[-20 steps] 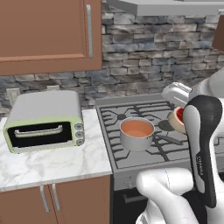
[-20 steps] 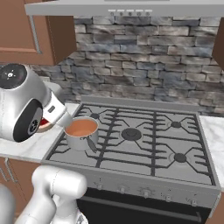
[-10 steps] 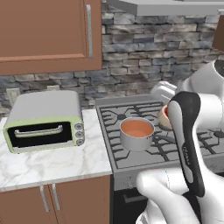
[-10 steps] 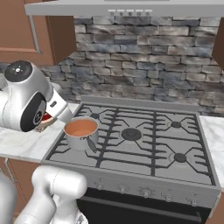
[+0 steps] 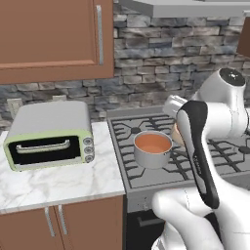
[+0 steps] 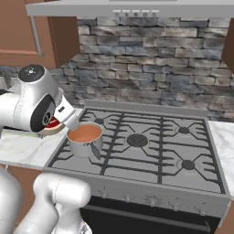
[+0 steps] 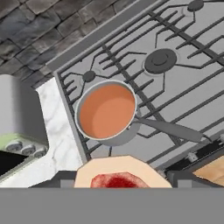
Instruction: Retrieve the steak from the fridge and place it on the saucepan with marinade on the stove.
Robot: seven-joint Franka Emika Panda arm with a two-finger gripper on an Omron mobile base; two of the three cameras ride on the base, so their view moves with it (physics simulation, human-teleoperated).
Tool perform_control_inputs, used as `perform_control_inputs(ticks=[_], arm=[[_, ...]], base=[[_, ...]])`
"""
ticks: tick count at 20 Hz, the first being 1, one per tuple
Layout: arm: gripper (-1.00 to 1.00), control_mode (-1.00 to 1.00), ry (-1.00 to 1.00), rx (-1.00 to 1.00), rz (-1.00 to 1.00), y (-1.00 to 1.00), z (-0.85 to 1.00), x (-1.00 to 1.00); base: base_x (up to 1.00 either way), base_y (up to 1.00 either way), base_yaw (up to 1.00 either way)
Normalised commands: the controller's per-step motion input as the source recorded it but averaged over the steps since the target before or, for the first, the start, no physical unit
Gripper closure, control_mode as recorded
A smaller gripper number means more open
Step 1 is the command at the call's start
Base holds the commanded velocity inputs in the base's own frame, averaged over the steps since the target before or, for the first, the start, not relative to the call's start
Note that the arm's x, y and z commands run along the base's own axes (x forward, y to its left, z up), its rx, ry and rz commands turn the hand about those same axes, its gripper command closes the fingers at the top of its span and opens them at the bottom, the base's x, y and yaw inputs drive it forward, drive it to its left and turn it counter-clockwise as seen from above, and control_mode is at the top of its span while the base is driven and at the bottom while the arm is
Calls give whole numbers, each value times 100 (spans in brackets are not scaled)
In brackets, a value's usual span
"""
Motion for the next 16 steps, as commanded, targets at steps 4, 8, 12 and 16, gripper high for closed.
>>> perform_control_inputs(ticks=[4,8,12,16], arm=[[100,-100,16,0,-23,0,0,4],[100,-100,6,5,-32,0,-4,0],[100,-100,0,12,-29,0,-17,0],[100,-100,0,14,-22,0,-22,0]], base=[[0,0,0],[0,0,0],[0,0,0],[0,0,0]])
